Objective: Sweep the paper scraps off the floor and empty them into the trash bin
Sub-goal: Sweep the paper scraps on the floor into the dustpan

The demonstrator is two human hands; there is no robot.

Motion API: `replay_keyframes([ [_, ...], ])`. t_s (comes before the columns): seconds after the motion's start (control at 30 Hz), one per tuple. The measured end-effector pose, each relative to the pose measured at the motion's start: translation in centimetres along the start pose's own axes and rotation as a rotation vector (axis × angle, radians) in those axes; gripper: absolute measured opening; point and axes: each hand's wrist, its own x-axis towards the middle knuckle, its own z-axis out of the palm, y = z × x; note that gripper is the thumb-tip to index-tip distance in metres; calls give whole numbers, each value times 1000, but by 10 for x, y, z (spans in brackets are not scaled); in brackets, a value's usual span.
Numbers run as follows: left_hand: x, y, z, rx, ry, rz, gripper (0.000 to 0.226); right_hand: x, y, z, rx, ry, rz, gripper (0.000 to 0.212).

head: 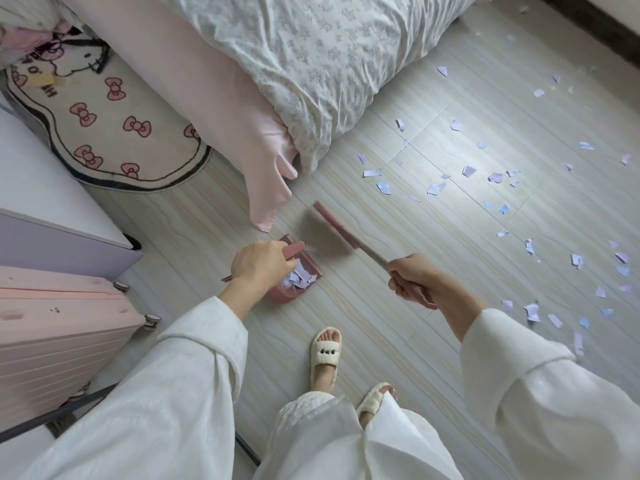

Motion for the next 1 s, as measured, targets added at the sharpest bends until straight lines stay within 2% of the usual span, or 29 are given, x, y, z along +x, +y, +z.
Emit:
replay_keyframes([
  [0.1,-1,-8,-1,-18,-4,-8,22,11,15,8,331,-49,68,18],
  [0.27,3,-15,-4,-21,-36,13,30,28,23,16,613,-107,97,20],
  [0.33,6,-10,-4,-16,-26,27,30,33,22,18,613,-121,104,20],
  [0.5,12,-1,-3,8,11,74,22,34,17,36,382,-202,146,24],
  [0.67,12,3,-5,-5,-14,78,25,17,-1,22,469,-336,179,29],
  [0.87,9,1,-4,42,-17,114,26,9,3,0,374,-218,108,23],
  [1.0,12,2,-5,79,15,173,14,16,8,-5,403,-156,67,22],
])
